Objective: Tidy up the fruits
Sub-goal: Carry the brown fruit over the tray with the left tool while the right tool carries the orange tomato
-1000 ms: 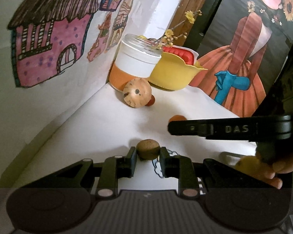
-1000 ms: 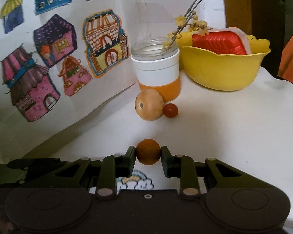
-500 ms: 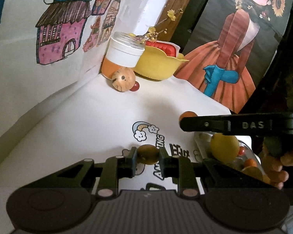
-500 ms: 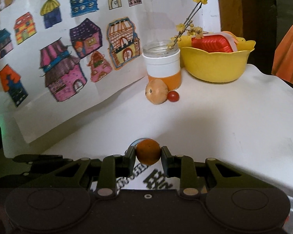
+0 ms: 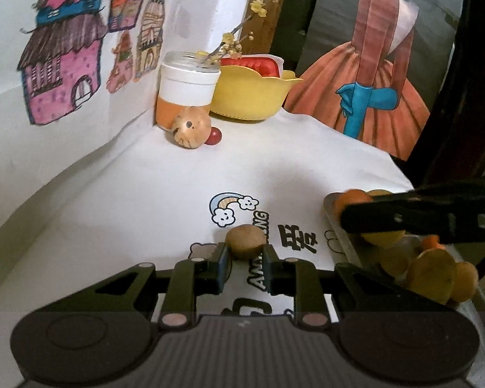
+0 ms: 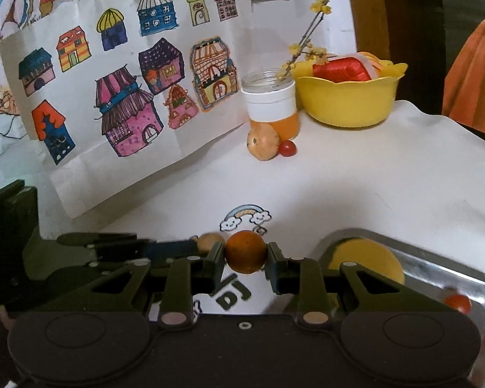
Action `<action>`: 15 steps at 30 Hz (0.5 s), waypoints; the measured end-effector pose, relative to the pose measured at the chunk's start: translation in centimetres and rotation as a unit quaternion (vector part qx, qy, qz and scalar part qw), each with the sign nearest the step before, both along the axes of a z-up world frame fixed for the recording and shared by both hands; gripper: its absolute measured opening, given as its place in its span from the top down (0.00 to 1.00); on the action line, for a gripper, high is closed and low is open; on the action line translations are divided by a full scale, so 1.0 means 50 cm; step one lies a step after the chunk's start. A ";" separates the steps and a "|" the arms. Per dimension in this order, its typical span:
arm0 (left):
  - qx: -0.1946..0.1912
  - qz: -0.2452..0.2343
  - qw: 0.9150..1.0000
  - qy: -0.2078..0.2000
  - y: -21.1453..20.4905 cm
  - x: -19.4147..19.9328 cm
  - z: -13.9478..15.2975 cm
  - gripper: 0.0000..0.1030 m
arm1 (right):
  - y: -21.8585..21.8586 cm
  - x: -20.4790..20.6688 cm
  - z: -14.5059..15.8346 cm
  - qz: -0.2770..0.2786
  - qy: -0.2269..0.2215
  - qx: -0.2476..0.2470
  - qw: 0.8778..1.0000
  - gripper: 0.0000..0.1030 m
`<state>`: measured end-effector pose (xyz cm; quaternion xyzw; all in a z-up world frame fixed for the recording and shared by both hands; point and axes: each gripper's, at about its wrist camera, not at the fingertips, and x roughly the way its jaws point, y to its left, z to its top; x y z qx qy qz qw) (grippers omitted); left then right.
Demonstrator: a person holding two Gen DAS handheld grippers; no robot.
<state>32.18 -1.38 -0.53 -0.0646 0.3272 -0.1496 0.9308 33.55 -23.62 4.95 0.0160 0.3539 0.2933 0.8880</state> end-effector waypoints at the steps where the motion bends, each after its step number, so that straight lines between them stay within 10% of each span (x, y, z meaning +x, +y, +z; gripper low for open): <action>1: 0.002 0.001 1.000 -0.001 -0.003 0.003 0.000 0.75 | -0.006 -0.004 -0.001 -0.003 0.001 0.001 1.000 0.71; 15: 0.025 0.014 1.000 -0.005 -0.034 0.020 0.001 0.70 | -0.052 -0.045 0.000 -0.014 -0.004 0.009 1.000 0.71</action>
